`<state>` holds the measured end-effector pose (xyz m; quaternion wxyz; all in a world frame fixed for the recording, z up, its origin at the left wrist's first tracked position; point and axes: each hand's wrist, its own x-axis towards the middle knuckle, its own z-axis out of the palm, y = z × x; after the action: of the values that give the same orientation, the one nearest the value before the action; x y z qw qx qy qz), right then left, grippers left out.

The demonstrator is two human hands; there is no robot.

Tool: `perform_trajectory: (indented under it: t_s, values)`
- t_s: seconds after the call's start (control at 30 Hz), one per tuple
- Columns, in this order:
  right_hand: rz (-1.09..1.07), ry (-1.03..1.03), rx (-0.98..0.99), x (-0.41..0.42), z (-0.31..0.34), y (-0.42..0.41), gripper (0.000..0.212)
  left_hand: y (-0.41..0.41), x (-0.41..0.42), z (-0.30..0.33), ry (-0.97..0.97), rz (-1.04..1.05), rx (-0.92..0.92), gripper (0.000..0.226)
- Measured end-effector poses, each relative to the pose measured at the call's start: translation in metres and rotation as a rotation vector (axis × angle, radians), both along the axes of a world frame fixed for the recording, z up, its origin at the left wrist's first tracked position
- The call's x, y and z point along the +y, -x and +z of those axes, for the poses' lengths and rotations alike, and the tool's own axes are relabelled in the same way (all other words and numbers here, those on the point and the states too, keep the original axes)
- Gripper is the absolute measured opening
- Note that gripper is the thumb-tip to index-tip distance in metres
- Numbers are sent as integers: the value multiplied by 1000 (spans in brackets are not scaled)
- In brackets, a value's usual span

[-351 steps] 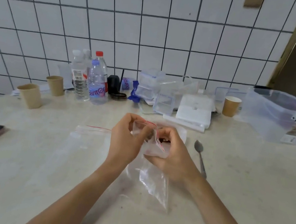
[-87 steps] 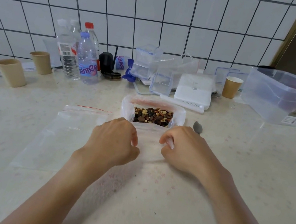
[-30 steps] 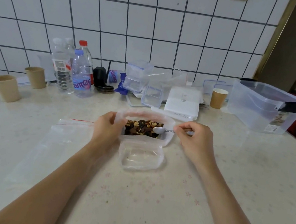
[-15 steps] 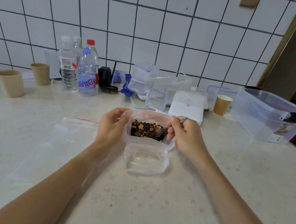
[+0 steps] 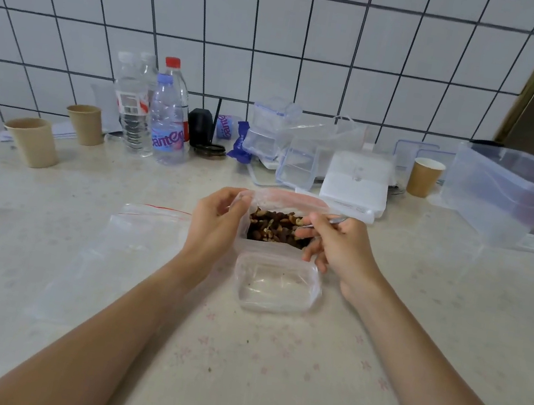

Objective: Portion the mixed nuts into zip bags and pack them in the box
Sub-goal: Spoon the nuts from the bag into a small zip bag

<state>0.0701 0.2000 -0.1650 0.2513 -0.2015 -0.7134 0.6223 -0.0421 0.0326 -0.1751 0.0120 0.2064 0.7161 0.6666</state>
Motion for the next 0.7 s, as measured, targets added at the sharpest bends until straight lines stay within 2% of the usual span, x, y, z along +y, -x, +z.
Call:
perform_trajectory:
  t_s: [0.13, 0.53, 0.7]
  values:
    - [21, 118, -21, 3, -2, 0, 20, -4, 0, 3, 2, 4, -10, 13]
    - [38, 353, 2, 2, -2, 0, 22, -10, -2, 8, -40, -27, -38, 23]
    - [47, 411, 47, 7, 0, -5, 23, -5, -5, 10, 40, -13, -32, 22]
